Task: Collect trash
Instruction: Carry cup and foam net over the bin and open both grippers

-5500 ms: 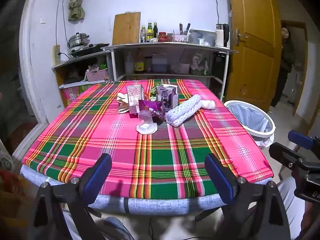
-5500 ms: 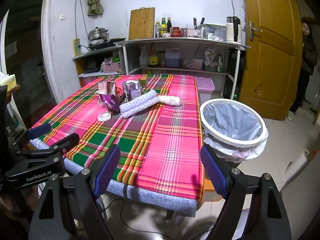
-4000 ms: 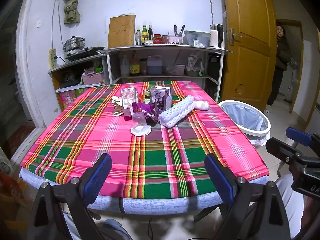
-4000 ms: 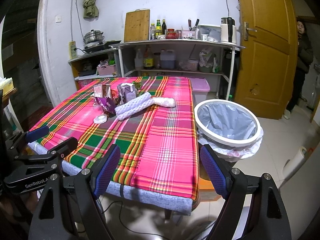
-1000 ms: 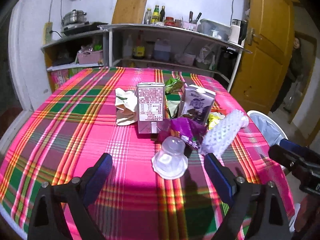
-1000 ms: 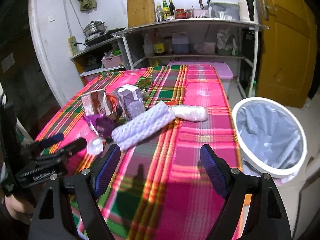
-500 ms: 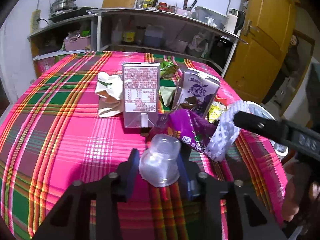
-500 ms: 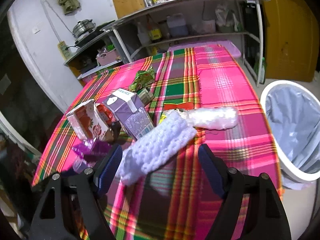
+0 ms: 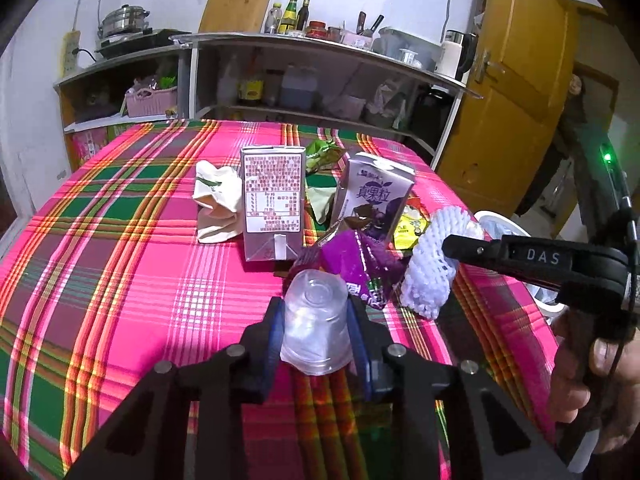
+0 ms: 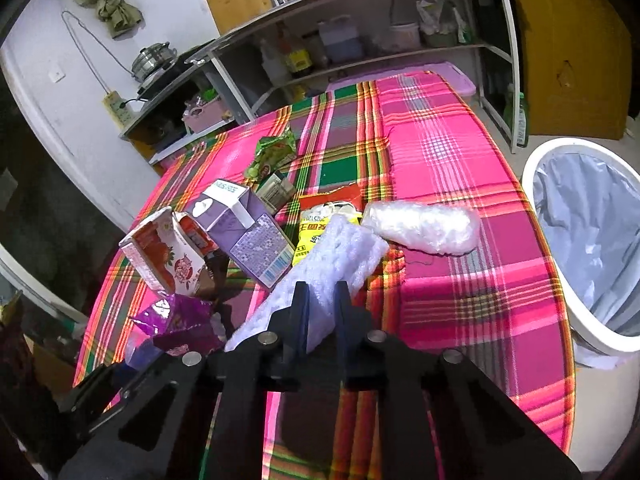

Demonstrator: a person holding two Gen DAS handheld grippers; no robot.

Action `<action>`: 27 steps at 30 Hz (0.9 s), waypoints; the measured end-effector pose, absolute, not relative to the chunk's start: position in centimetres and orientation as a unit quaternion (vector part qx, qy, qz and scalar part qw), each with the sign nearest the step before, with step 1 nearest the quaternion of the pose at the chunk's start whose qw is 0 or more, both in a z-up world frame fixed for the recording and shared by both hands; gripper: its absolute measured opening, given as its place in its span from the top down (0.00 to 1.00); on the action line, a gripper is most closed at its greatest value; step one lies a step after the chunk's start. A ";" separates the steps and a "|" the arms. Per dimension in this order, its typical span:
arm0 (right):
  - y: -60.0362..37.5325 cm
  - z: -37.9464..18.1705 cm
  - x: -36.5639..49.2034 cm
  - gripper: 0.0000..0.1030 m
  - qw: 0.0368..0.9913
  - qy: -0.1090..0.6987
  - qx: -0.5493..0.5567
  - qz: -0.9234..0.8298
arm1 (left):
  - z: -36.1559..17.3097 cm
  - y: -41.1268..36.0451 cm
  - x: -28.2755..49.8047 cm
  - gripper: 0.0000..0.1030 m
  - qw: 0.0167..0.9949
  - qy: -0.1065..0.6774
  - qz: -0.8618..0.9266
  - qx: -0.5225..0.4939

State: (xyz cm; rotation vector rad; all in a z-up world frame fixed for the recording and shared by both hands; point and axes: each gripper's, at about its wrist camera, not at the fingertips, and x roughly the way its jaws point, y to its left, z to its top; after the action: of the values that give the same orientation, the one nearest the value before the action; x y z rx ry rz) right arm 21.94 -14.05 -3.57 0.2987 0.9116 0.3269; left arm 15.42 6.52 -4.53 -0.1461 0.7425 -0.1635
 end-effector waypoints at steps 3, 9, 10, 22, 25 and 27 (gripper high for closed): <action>-14.4 -3.1 21.4 0.89 0.877 0.428 0.144 0.163 | -4.0 6.4 14.6 0.69 0.928 0.357 -0.080 -0.070; -15.6 -1.9 19.8 0.90 0.882 0.410 0.156 0.174 | -2.3 6.1 13.0 0.69 0.934 0.342 -0.079 -0.066; -15.8 -1.7 19.6 0.90 0.882 0.407 0.158 0.175 | -2.2 5.9 12.7 0.69 0.935 0.340 -0.079 -0.066; -21.0 0.4 17.8 0.90 0.896 0.374 0.182 0.157 | 0.8 1.9 12.9 0.69 0.937 0.325 -0.119 -0.048; -23.2 0.6 17.8 0.90 0.900 0.367 0.187 0.140 | 1.3 -0.1 14.2 0.69 0.935 0.323 -0.139 -0.041; -25.1 0.7 17.9 0.90 0.904 0.362 0.192 0.125 | 1.6 -1.9 15.2 0.69 0.934 0.320 -0.157 -0.035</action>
State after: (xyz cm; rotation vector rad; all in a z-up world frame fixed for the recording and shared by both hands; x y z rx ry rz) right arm 17.90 -25.05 0.65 0.3964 0.7482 0.2584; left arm 15.25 -1.94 1.57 -0.0709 0.6552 -0.3217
